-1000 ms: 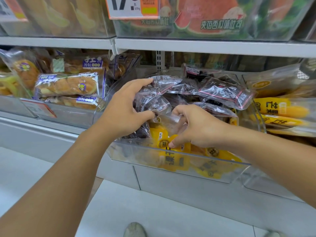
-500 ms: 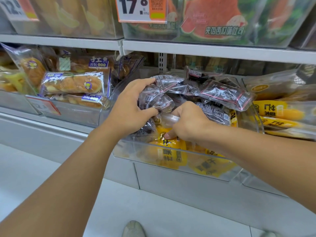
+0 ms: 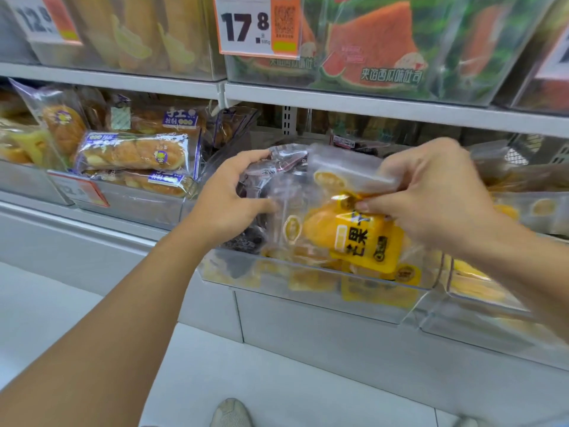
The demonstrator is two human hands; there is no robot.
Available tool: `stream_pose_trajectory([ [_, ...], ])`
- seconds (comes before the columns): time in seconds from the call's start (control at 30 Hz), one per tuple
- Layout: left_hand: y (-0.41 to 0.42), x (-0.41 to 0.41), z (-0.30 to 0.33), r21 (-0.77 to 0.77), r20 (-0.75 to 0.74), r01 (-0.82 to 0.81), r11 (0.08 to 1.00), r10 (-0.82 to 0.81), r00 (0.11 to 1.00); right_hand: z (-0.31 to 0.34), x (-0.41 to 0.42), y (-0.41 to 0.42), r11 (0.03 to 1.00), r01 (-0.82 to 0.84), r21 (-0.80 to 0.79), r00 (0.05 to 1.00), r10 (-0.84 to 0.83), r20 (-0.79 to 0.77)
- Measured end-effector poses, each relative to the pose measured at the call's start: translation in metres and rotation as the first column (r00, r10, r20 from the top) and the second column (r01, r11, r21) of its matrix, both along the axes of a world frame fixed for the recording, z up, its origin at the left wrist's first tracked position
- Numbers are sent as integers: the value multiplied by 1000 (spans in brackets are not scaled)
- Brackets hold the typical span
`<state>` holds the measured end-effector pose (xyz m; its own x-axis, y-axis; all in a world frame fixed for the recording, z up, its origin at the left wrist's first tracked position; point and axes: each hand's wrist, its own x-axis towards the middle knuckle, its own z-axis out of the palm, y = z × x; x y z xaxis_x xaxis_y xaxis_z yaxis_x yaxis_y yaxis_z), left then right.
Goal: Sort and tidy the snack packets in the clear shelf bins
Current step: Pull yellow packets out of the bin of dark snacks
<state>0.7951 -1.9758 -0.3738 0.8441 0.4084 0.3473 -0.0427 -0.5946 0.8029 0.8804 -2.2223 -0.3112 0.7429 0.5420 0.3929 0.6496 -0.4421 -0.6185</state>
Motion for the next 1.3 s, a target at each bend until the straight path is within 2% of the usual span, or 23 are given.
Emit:
stream_pose_trajectory([
  [0.13, -9, 3, -5, 120, -16, -33, 992, 36, 999, -4, 12, -32, 975, 42, 219, 984, -3, -176],
  [0.23, -13, 2, -5, 287, -42, -64, 956, 79, 996, -10, 10, -48, 901, 101, 423, 952, 36, -303],
  [0.33, -20, 5, -4, 523, -121, -76, 849, 163, 979, -6, 12, -58, 849, 103, 518, 958, 54, -280],
  [0.4, -28, 8, 0, 600, -150, -84, 796, 215, 965, -1, 15, -64, 821, 98, 562, 965, 59, -255],
  [0.47, -36, 9, 3, 638, -86, -76, 766, 169, 982, 1, 18, -71, 792, 108, 601, 965, 62, -255],
  [0.57, -54, 9, 11, 594, 117, -35, 803, -43, 992, -3, 22, -84, 770, 150, 620, 953, 55, -298],
  [0.6, -61, 9, 14, 574, 142, -13, 819, -84, 986, -6, 23, -88, 762, 169, 625, 945, 56, -323],
  [0.73, -85, 11, 19, 468, 15, 83, 880, -102, 995, -12, 24, -99, 711, 202, 674, 917, 106, -386],
  [0.8, -95, 14, 17, 344, -33, 125, 930, -121, 992, -16, 24, -102, 684, 212, 698, 907, 127, -401],
  [0.9, -116, 22, 19, 147, -9, 183, 972, -184, 983, -16, 26, -110, 659, 258, 707, 893, 116, -434],
  [1.0, -140, 27, 27, -86, 71, 230, 969, -224, 972, -13, 36, -126, 614, 315, 724, 885, 86, -457],
  [1.07, -159, 32, 35, -171, 138, 262, 950, -241, 961, -16, 44, -142, 585, 353, 730, 889, 33, -456],
  [1.2, -204, 51, 46, -164, 259, 308, 937, -260, 930, -21, 55, -184, 619, 398, 677, 897, -107, -429],
  [1.3, -235, 72, 42, -88, 263, 271, 958, -240, 934, -19, 62, -217, 677, 426, 600, 892, -203, -405],
])
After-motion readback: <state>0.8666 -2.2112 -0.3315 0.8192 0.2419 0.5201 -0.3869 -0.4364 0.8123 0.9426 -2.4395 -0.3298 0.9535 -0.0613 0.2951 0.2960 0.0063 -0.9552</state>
